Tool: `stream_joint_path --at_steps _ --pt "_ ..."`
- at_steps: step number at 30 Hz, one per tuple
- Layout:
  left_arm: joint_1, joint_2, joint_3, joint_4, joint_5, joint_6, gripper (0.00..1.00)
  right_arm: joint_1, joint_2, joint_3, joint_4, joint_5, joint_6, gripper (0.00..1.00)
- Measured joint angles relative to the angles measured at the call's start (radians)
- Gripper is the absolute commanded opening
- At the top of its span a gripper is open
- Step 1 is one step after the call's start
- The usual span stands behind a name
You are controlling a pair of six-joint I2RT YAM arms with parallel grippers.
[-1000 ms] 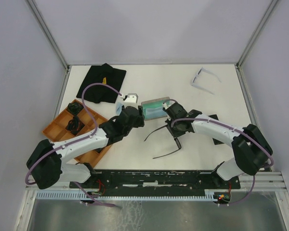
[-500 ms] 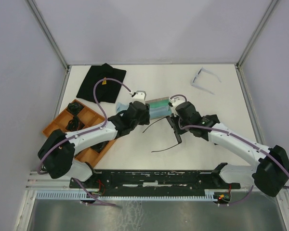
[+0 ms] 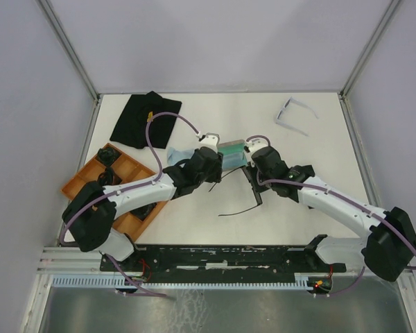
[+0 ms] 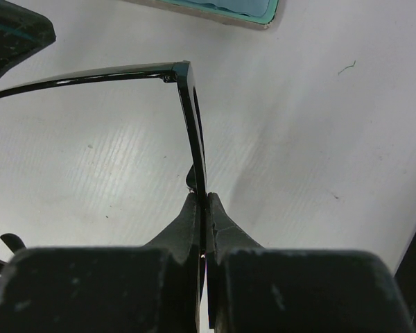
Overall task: Organize the sunglasses
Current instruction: Fold the sunglasses.
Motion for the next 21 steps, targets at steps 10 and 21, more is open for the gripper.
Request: stream_joint_path --at_steps 10,21 --pt "-0.042 0.071 0.044 0.001 -0.001 0.002 0.55 0.0 0.047 0.0 -0.004 0.002 0.042 0.0" --pt "-0.085 0.116 0.066 0.003 0.024 0.002 0.55 0.0 0.045 0.0 0.04 0.017 0.089 0.0"
